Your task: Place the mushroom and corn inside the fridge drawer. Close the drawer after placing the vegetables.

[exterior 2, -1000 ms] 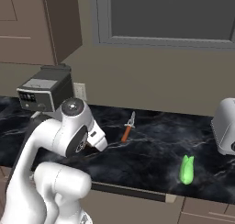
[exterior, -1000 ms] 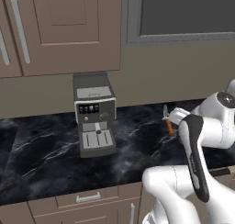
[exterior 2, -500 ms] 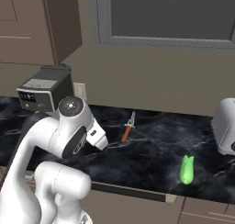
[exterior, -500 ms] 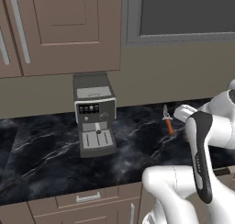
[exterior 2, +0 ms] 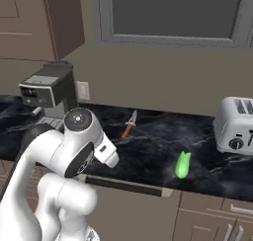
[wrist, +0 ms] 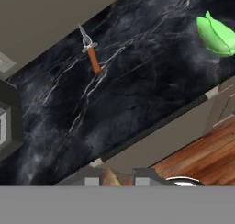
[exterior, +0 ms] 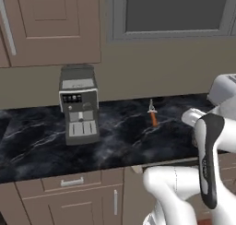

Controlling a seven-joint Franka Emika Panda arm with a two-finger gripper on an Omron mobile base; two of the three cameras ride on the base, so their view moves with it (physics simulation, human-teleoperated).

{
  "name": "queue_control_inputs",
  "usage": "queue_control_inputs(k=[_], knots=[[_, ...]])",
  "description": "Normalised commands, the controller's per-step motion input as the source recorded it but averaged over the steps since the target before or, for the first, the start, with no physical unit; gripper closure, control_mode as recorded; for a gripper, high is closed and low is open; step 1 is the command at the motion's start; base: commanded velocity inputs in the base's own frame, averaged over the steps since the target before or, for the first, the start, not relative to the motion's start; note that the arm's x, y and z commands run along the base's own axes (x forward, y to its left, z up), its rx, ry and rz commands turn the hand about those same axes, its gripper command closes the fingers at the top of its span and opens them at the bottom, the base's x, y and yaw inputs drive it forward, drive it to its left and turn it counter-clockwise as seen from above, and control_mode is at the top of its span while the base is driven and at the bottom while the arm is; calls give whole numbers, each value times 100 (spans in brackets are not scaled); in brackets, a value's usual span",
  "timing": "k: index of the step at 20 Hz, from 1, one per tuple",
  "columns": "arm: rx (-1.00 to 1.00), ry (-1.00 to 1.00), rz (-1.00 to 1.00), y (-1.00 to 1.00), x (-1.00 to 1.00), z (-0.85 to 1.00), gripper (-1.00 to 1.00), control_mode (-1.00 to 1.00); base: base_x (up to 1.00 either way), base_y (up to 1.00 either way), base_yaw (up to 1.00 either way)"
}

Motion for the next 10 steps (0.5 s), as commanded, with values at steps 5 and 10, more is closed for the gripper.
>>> queue_control_inputs(k=[5, 10], knots=[[0, 0, 0, 0, 0, 0, 100, 100, -47, -70, 34], [0, 0, 0, 0, 0, 0, 100, 100, -6, -68, 47]])
